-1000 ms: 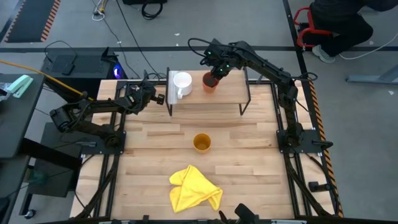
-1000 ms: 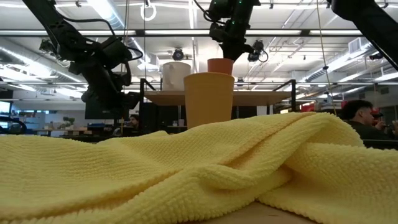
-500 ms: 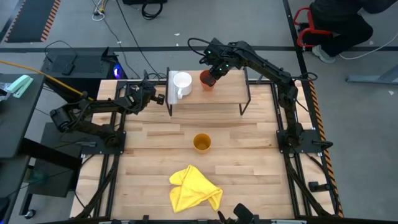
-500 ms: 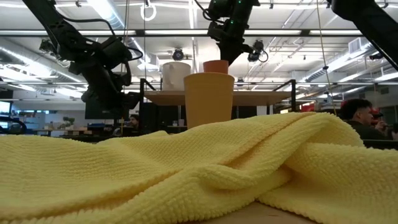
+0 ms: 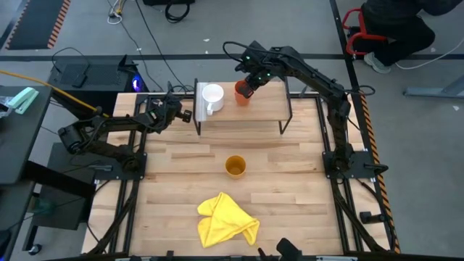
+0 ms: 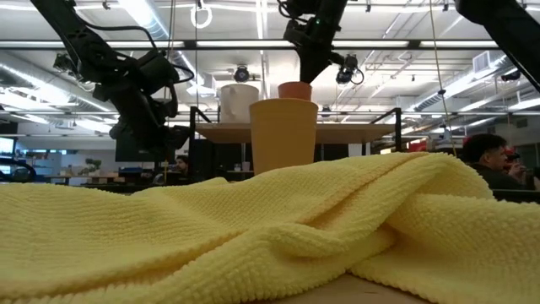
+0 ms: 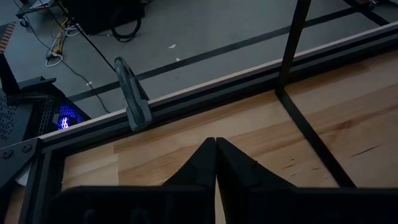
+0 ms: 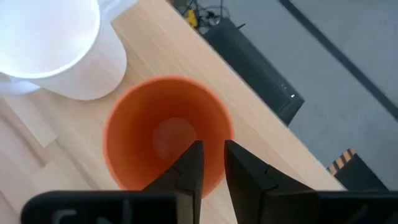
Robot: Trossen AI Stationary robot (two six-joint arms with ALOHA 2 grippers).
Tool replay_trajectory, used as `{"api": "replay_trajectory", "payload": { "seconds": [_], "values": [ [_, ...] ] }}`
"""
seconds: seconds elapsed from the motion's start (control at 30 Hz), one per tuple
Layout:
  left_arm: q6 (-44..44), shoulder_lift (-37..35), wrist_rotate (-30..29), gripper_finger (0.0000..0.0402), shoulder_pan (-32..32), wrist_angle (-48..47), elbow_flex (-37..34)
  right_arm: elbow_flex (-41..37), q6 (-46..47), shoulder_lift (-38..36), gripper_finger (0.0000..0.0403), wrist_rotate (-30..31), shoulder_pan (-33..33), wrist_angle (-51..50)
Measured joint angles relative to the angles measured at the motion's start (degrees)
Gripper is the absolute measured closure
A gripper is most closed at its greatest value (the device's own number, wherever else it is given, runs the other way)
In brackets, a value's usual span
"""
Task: Stack small to large cups/mugs on shelf
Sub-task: Put the yellow cup on the shelf
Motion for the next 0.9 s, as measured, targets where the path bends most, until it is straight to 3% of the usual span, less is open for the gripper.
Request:
{"api": "replay_trajectory", "payload": {
  "seconds": [0.5,0.67,0.9],
  "values": [
    [0.96,0.00,-0.04,0.0388,0.00,-3.93,0.00,-0.02,0.42,-7.25,0.0331,2.18,3.82,-0.44],
    [1.09,-0.23,0.70,0.0387,-1.03,-5.80,-0.03,-0.02,0.42,-10.27,0.0331,5.43,6.46,-0.45],
    [1.10,-7.22,2.02,0.0380,-6.46,-10.73,-0.02,-0.02,0.01,-12.91,0.0331,9.93,10.39,-0.64]
  ]
}}
